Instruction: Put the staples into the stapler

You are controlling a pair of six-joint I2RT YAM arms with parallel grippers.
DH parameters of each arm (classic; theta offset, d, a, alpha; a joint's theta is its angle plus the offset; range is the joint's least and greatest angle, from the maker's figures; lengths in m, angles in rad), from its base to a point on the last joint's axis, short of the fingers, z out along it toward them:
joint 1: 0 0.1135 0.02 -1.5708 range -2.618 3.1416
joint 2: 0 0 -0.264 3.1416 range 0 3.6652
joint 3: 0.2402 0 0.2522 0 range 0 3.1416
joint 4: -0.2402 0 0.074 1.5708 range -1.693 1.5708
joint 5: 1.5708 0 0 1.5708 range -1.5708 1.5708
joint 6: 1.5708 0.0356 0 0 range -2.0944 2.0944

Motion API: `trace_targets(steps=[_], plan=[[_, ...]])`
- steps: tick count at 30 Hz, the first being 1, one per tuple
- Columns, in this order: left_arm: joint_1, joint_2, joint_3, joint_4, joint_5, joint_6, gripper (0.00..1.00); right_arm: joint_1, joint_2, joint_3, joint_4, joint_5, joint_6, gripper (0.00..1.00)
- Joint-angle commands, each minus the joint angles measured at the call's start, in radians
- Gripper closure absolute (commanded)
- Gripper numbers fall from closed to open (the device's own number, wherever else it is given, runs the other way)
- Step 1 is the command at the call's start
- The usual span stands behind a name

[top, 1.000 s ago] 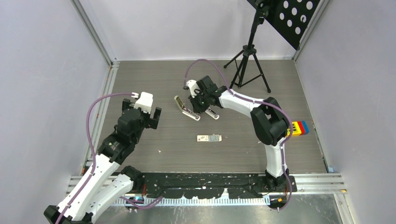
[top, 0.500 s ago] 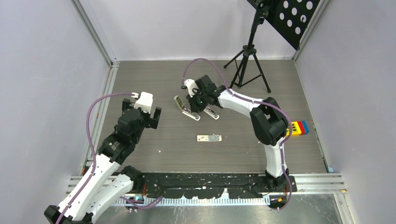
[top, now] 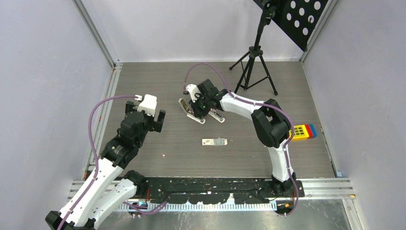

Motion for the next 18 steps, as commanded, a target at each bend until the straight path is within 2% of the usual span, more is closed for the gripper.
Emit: trace_targets(steps=[1,18], plan=[[0.004,-0.006,-0.005,0.053,0.009,0.012,0.00,0.005,0.001,0.050,0.005,0.012,-0.027,0.83],[0.006,-0.010,-0.007,0.053,0.015,0.017,0.00,0.019,-0.030,0.072,-0.023,0.026,-0.091,0.83]])
